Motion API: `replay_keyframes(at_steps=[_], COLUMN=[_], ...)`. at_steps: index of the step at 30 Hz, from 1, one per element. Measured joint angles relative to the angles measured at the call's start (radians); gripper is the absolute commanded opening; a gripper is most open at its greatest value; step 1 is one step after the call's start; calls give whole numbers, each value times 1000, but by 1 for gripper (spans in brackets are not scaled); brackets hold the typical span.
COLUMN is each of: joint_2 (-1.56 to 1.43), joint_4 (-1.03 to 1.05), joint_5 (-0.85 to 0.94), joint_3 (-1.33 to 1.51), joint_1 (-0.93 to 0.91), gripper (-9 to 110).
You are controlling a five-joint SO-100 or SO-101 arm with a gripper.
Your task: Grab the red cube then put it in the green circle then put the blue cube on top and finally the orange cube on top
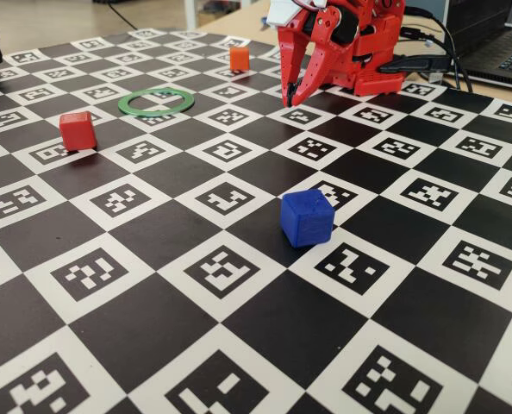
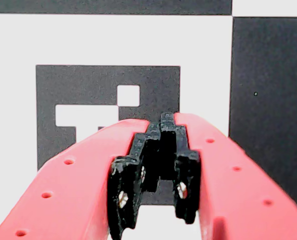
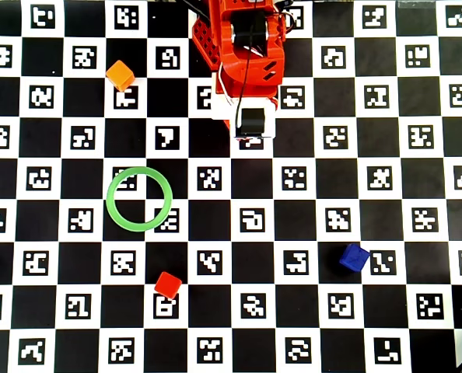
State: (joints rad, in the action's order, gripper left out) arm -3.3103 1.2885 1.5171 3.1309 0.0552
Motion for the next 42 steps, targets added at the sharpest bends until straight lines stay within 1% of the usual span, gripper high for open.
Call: replay_keyframes(at_steps=[8, 17, 22, 26, 31, 36, 39, 42], joint_2=[0, 0, 0, 0, 0, 0, 0, 18], joint_4=[0, 0, -14, -95, -172, -255, -291, -310], joint_5=[0, 14, -49, -135, -314, -538, -686, -785], joint_3=[0, 0, 0, 0, -15, -71, -153, -253], joint_1=[2, 83, 92, 92, 92, 87, 55, 12], gripper=[-6, -6, -6, -6, -5, 8, 12, 18])
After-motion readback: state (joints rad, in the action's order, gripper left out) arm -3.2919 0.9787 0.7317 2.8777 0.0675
